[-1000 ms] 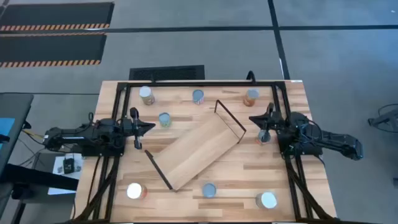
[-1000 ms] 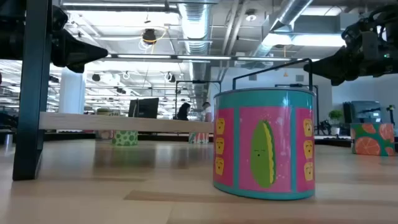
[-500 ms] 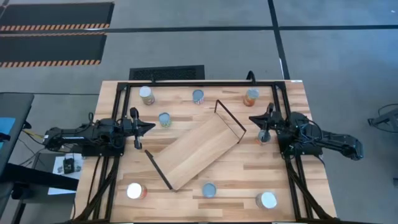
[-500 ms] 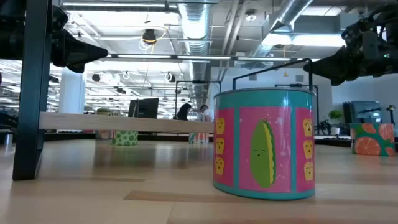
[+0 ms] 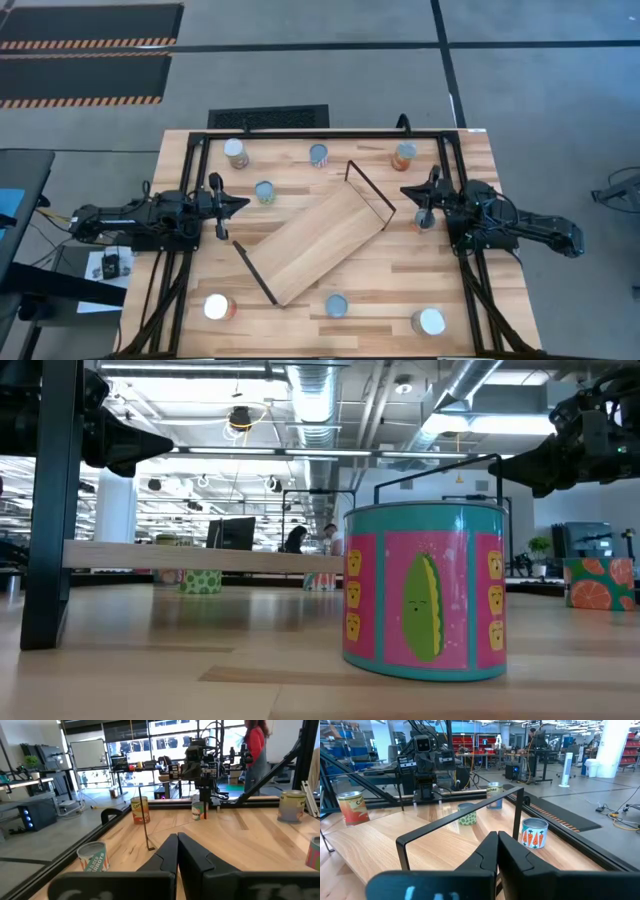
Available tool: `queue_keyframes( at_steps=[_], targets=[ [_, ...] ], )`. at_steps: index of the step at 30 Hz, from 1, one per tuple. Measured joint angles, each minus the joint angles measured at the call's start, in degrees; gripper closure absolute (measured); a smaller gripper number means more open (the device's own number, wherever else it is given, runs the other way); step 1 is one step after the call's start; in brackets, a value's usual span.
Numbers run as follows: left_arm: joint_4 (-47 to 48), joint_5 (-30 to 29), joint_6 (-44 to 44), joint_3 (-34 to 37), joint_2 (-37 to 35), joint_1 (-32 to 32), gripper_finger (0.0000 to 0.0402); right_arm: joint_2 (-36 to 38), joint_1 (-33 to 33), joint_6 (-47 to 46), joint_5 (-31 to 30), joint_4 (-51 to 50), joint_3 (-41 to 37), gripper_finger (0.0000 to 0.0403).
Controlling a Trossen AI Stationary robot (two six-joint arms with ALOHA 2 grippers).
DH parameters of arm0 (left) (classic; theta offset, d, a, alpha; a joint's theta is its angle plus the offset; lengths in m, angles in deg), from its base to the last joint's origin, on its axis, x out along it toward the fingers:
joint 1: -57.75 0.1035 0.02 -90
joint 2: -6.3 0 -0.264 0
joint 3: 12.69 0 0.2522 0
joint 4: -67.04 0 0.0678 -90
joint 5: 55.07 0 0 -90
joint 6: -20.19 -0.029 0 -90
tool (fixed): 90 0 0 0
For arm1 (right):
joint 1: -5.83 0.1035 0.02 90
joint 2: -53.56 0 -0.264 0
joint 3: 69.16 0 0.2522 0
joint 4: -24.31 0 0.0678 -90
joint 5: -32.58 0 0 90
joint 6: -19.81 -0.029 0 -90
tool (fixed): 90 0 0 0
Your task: Pick and place cans onto a shelf
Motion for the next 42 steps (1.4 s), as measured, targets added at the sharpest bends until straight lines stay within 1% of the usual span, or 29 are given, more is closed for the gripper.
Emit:
queue_keyframes(
  at_steps=[16,22,26,32,37,39,42],
  targets=[
    [0.0,0.0,0.0,0.0,0.0,0.0,0.0401,0.0,0.0,0.0,0.0,0.0,0.0,0.0369],
    [-1.9,0.1,1.0,0.0,0.0,0.0,0.0401,0.0,0.0,0.0,0.0,0.0,0.0,0.0369],
    [-2.1,-0.1,7.5,-1.1,0.0,0.0,0.0401,0.0,0.0,0.0,0.0,0.0,0.0,0.0369],
    [-7.3,-4.5,15.0,-1.3,0.0,0.0,0.0402,0.0,0.0,0.0,0.0,0.0,0.0,0.0369],
    [-12.9,-4.7,26.9,-1.5,0.0,0.0,0.0401,0.0,0.0,0.0,0.0,0.0,0.0,0.0369],
    [-14.3,-6.1,28.6,-1.5,0.0,0.0,0.0401,0.0,0.0,0.0,0.0,0.0,0.0,0.0369],
    [-19.7,-7.3,27.8,-1.5,0.0,0.1,0.0401,0.0,0.0,0.0,0.0,0.0,0.0,0.0369]
  ],
)
